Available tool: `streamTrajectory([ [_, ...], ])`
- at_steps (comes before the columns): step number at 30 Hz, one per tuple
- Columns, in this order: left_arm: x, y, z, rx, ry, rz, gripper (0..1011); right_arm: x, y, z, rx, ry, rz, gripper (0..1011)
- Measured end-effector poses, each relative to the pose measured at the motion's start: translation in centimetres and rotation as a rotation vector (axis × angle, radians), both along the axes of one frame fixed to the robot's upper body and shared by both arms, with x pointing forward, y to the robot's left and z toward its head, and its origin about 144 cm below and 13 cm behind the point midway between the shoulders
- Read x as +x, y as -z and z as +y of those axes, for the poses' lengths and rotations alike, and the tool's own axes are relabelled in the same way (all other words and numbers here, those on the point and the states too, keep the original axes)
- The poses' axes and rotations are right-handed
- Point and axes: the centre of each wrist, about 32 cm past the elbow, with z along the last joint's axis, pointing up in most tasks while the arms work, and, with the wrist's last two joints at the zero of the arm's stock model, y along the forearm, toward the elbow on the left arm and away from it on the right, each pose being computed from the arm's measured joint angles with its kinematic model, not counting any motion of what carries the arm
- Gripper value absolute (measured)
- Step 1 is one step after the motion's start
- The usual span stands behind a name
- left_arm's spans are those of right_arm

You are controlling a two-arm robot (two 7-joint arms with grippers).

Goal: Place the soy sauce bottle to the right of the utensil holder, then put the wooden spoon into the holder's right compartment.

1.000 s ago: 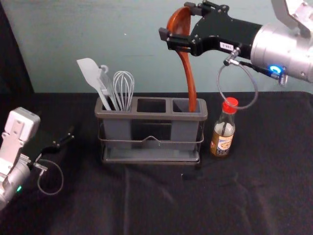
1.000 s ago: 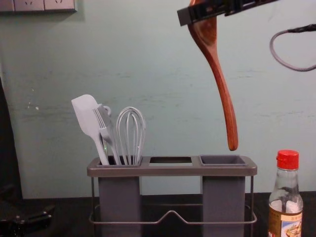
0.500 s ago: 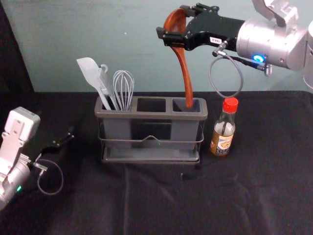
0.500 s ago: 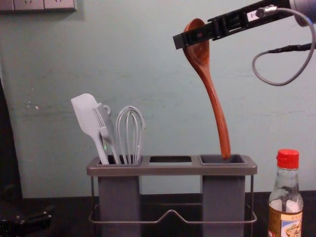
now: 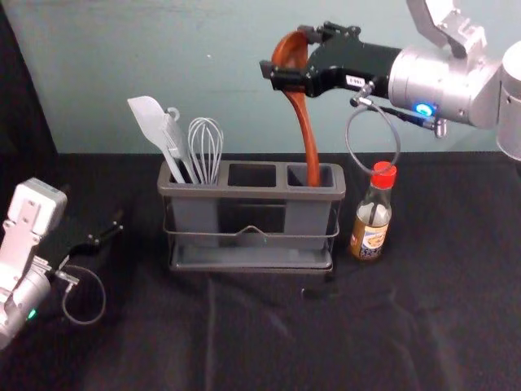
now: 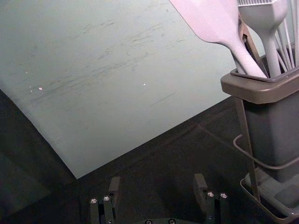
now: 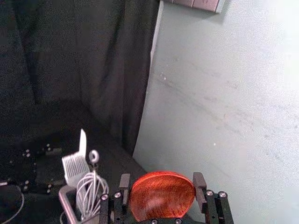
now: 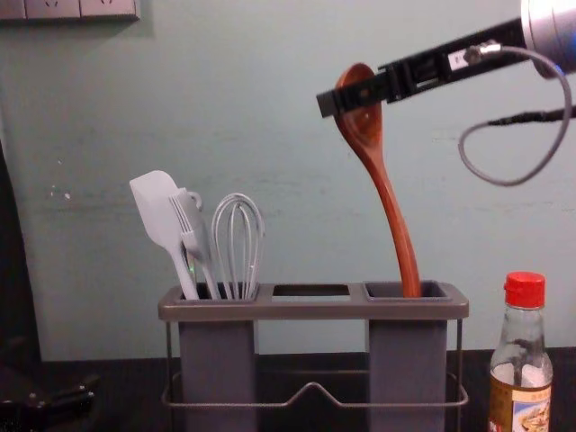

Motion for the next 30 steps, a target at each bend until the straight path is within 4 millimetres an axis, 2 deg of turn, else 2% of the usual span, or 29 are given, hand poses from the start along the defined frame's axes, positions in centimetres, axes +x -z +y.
streamTrajectory([
  [11,0.0,0.0,0.0,0.0,0.0,0.0,1012,-1.5,1.9,-0.7,-0.018,-0.001,0.065,834],
  [20,0.0,0.0,0.0,0.0,0.0,0.0,1012,-3.3,3.6,-2.0,-0.04,0.026,0.137,834],
  [30,0.0,0.0,0.0,0.0,0.0,0.0,1011,-4.4,4.5,-2.7,-0.067,0.034,0.16,833],
])
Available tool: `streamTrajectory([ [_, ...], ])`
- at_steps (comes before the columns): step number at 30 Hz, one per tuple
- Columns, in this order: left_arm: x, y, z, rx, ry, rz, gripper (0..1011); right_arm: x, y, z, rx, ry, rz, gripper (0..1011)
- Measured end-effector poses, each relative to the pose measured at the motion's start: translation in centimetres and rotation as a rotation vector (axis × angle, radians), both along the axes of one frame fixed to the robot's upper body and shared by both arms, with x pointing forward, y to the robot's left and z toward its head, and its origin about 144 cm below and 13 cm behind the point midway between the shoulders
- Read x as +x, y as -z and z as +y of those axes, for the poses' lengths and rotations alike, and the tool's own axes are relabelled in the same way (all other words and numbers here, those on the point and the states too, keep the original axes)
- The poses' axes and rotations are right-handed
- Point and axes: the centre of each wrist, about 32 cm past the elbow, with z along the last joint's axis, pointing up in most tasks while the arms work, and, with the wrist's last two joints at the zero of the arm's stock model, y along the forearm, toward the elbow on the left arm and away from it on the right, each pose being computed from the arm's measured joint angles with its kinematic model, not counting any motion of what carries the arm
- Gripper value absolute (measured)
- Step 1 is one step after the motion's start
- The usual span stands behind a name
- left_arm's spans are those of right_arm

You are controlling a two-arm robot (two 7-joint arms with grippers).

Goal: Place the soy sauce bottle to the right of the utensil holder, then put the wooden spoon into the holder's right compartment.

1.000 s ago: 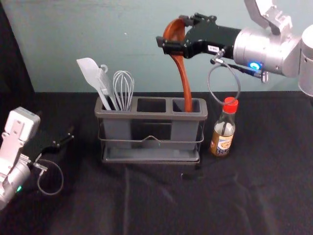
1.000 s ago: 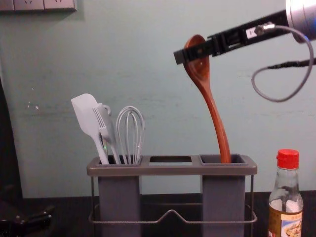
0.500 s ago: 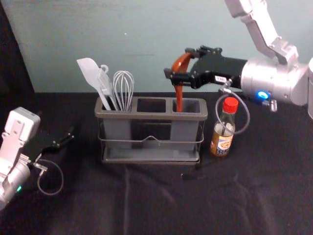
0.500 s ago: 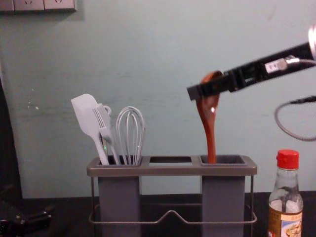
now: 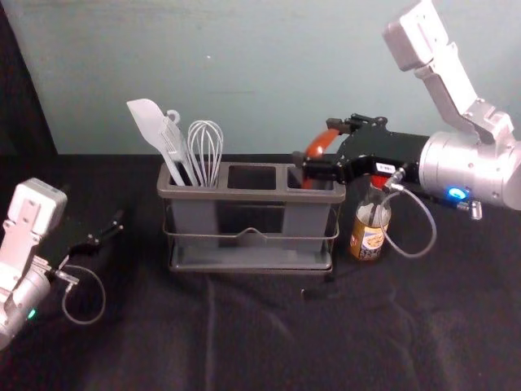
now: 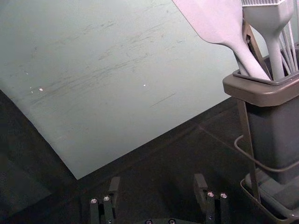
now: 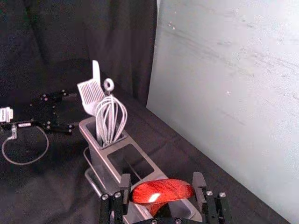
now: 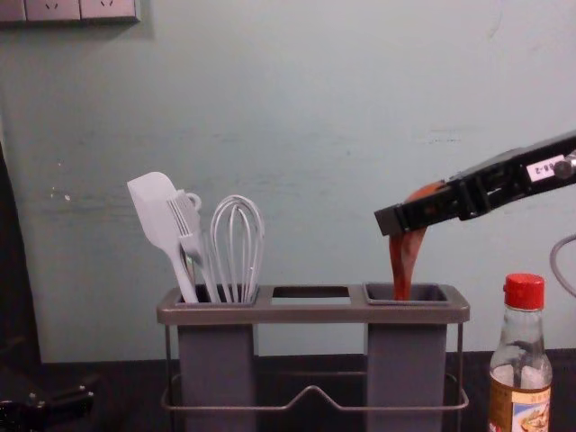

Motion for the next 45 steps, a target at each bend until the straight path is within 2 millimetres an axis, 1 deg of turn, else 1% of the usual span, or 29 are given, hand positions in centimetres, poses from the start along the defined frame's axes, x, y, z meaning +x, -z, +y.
streamTrajectory([
  [6,0.0,0.0,0.0,0.0,0.0,0.0,1011,0.2,0.2,0.1,-0.017,-0.003,0.009,828],
  [17,0.0,0.0,0.0,0.0,0.0,0.0,1011,1.5,0.5,0.2,-0.026,0.012,0.037,828],
  [34,0.0,0.0,0.0,0.0,0.0,0.0,1011,1.6,0.6,0.3,-0.022,0.016,0.036,828],
  [35,0.0,0.0,0.0,0.0,0.0,0.0,1011,1.6,0.6,0.3,-0.022,0.016,0.036,840],
  [36,0.0,0.0,0.0,0.0,0.0,0.0,1012,1.6,0.6,0.3,-0.022,0.016,0.036,886],
  [38,0.0,0.0,0.0,0.0,0.0,0.0,1011,1.6,0.6,0.3,-0.022,0.016,0.036,916],
  [39,0.0,0.0,0.0,0.0,0.0,0.0,1012,1.6,0.6,0.3,-0.022,0.016,0.035,958],
  [41,0.0,0.0,0.0,0.0,0.0,0.0,1011,1.6,0.6,0.3,-0.022,0.016,0.035,997],
  [45,0.0,0.0,0.0,0.0,0.0,0.0,1012,1.6,0.6,0.2,-0.022,0.015,0.035,1003],
])
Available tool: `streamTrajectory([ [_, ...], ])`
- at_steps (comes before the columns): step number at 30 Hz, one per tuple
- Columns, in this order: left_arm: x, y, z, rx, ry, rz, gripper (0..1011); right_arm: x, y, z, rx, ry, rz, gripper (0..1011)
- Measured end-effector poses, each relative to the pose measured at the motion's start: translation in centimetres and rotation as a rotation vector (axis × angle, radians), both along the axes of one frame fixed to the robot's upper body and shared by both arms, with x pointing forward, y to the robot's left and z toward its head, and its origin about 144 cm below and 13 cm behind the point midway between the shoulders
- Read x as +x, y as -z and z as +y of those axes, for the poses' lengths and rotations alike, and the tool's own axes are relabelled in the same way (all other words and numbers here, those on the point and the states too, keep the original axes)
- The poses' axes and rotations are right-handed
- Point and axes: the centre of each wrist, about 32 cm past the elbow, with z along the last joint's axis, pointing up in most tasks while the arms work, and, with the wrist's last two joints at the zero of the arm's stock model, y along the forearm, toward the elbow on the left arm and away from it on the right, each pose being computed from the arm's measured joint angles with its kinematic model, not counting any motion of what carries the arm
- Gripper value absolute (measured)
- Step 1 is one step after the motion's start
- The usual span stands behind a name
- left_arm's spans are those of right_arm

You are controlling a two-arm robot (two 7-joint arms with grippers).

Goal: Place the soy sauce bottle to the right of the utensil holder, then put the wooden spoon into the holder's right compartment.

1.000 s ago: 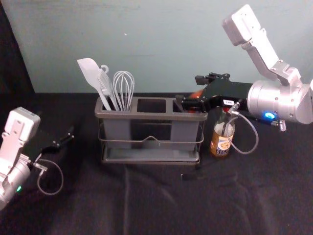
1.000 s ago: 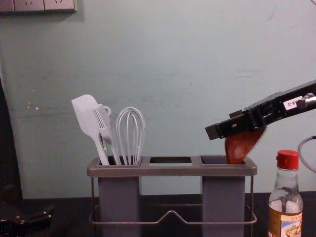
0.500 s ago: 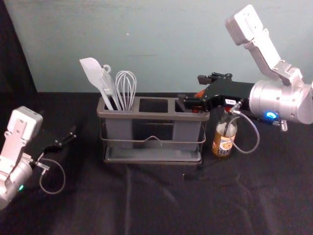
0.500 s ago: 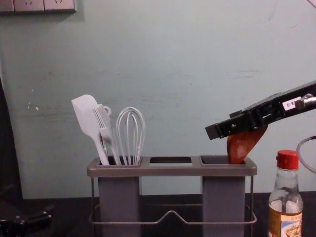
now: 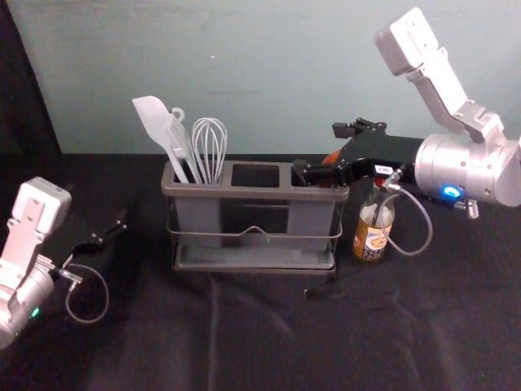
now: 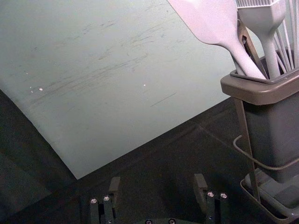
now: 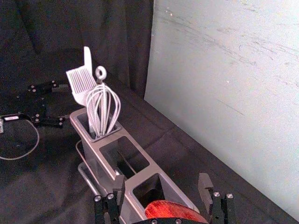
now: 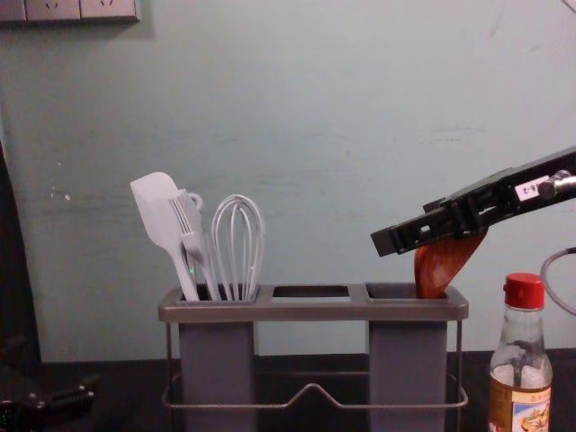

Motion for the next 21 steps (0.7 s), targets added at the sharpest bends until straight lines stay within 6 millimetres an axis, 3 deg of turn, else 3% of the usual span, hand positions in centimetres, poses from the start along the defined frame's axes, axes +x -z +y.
streamTrajectory([
  [11,0.0,0.0,0.0,0.0,0.0,0.0,1012,0.0,0.0,0.0,-0.001,0.0,-0.001,1003],
  [21,0.0,0.0,0.0,0.0,0.0,0.0,1011,-4.2,-1.6,1.5,-0.027,0.086,-0.115,1003],
])
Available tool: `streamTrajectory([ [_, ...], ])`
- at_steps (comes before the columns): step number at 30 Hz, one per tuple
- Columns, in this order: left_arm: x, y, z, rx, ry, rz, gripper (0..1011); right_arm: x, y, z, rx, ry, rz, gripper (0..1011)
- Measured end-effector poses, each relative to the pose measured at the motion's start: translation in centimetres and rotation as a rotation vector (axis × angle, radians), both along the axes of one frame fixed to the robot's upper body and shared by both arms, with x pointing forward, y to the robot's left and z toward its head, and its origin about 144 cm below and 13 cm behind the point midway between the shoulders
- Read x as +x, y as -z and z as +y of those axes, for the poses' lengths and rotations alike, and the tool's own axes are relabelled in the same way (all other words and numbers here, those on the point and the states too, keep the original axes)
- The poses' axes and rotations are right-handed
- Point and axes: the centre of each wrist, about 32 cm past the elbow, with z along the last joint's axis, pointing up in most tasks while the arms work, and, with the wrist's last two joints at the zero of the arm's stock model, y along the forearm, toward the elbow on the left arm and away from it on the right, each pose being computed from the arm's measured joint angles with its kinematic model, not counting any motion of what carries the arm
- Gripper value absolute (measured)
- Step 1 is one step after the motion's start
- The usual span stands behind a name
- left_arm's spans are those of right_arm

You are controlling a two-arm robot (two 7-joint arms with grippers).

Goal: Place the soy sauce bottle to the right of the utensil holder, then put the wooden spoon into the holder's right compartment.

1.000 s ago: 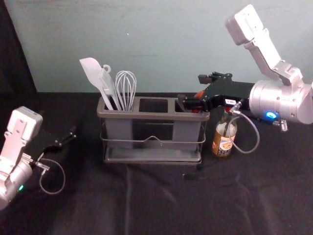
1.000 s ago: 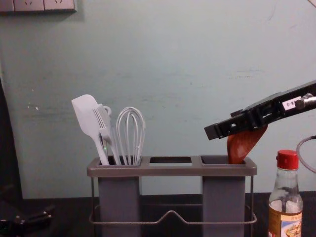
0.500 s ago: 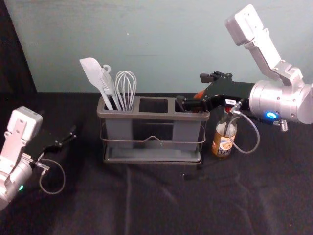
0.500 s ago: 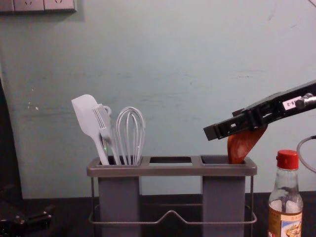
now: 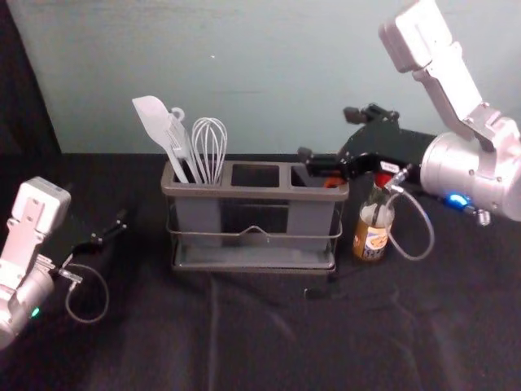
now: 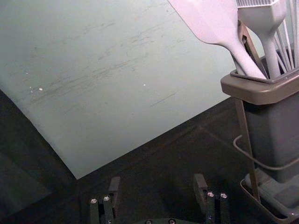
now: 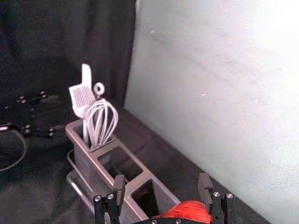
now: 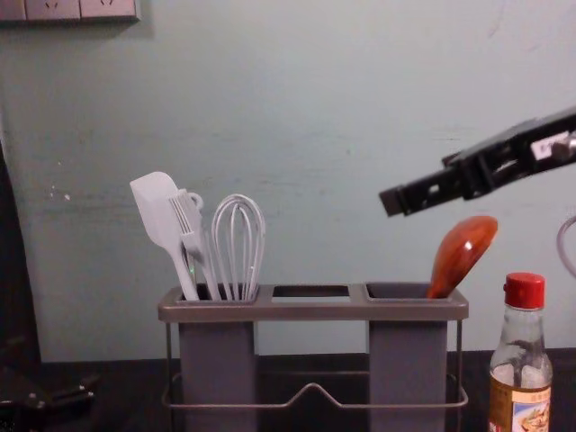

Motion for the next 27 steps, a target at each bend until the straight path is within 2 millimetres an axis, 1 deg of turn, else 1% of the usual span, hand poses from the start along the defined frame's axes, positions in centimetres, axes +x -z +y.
streamTrajectory([
  [1,0.0,0.0,0.0,0.0,0.0,0.0,1012,-0.5,-0.1,0.1,-0.001,0.01,-0.01,1003],
  [2,0.0,0.0,0.0,0.0,0.0,0.0,1011,-1.4,-0.1,0.4,0.001,0.037,-0.03,1002],
  [4,0.0,0.0,0.0,0.0,0.0,0.0,1011,-2.3,0.0,0.5,0.006,0.064,-0.047,1003],
  [7,0.0,0.0,0.0,0.0,0.0,0.0,1012,-4.4,0.6,0.8,0.024,0.135,-0.078,1002],
  [8,0.0,0.0,0.0,0.0,0.0,0.0,1012,-4.4,0.6,0.8,0.024,0.135,-0.078,1002],
  [9,0.0,0.0,0.0,0.0,0.0,0.0,1011,-4.9,0.9,0.9,0.03,0.153,-0.084,1002],
  [11,0.0,0.0,0.0,0.0,0.0,0.0,1011,-6.5,1.9,1.2,0.049,0.214,-0.109,1003],
  [12,0.0,0.0,0.0,0.0,0.0,0.0,1012,-6.5,1.9,1.2,0.049,0.214,-0.109,1003],
  [15,0.0,0.0,0.0,0.0,0.0,0.0,1011,-8.2,3.7,1.5,0.077,0.281,-0.152,1003],
  [17,0.0,0.0,0.0,0.0,0.0,0.0,1011,-8.8,4.5,1.7,0.092,0.303,-0.17,1003],
  [18,0.0,0.0,0.0,0.0,0.0,0.0,1011,-9.3,5.2,1.8,0.104,0.321,-0.184,1002],
  [27,0.0,0.0,0.0,0.0,0.0,0.0,1011,-11.7,8.4,1.6,0.136,0.388,-0.217,1003],
])
